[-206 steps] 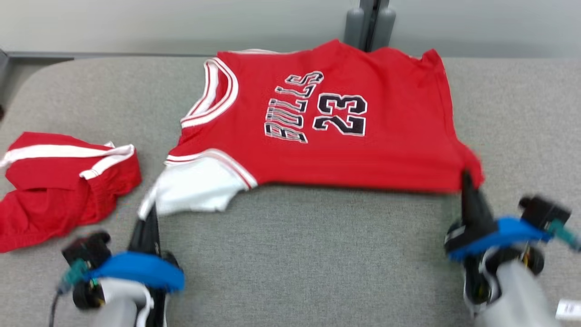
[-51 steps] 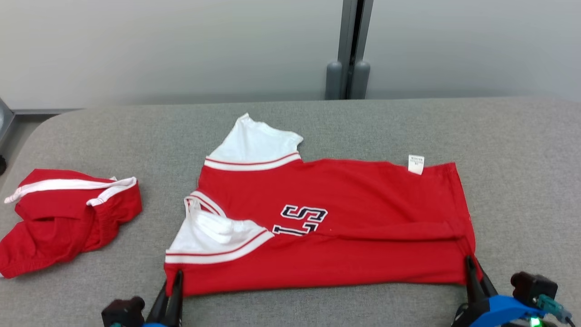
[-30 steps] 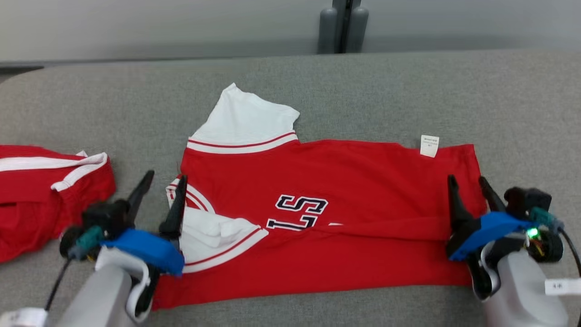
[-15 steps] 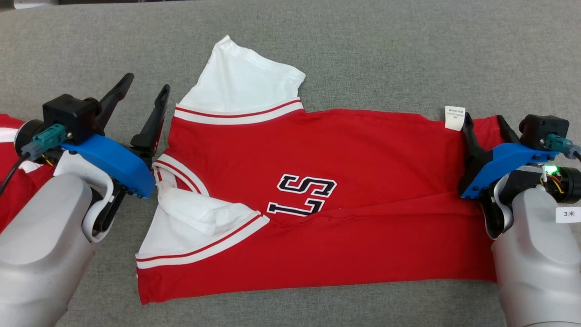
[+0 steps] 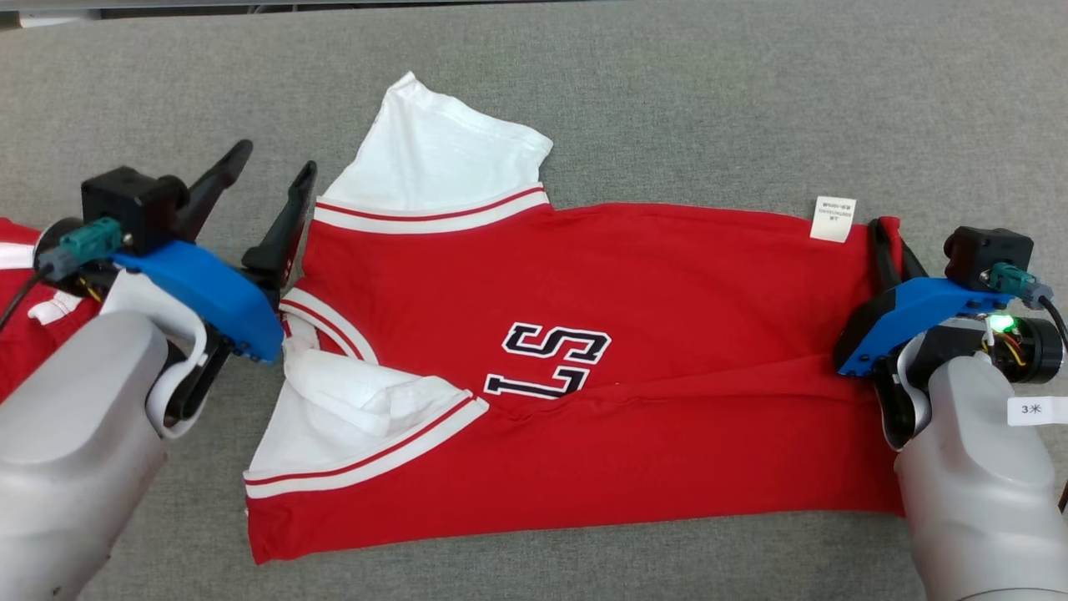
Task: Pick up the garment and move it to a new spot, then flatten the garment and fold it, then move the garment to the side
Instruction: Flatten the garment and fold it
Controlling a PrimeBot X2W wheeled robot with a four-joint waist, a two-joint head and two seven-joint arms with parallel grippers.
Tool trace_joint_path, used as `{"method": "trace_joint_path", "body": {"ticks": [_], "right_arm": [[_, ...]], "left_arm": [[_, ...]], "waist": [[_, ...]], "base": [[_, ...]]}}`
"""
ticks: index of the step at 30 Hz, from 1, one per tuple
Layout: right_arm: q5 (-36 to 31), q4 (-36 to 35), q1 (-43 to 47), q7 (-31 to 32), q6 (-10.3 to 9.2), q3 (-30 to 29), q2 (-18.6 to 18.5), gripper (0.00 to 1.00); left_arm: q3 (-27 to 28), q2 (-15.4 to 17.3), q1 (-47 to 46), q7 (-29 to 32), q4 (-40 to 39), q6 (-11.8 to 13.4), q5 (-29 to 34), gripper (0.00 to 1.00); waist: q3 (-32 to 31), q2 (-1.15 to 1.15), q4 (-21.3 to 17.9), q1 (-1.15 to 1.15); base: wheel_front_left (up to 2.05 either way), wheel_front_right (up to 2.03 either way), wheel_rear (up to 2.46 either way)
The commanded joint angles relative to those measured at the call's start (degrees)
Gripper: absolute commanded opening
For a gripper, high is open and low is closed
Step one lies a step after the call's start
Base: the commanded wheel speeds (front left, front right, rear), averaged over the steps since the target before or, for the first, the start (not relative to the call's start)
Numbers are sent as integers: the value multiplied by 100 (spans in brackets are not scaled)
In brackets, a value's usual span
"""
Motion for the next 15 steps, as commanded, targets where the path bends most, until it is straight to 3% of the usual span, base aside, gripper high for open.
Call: {"method": "trace_joint_path", "body": {"ticks": [1,10,15], "right_arm": [[68,111,-8,-52,-3,67,18,0],[574,284,-560,-338,-3,806,17,0],[960,337,-766,-444,-4,1266,13,0]], "left_arm": [[-74,41,-290,111,-82,11,-178,100],[-860,622,-1565,1461,-693,11,-1578,100],[-1083,916,-1901,1875,-863,11,-2136,100]], "waist": [[43,0,-9,0],[500,0,-387,0],[750,0,-627,0]], "base": [[0,0,0],[0,0,0],[0,0,0]]}}
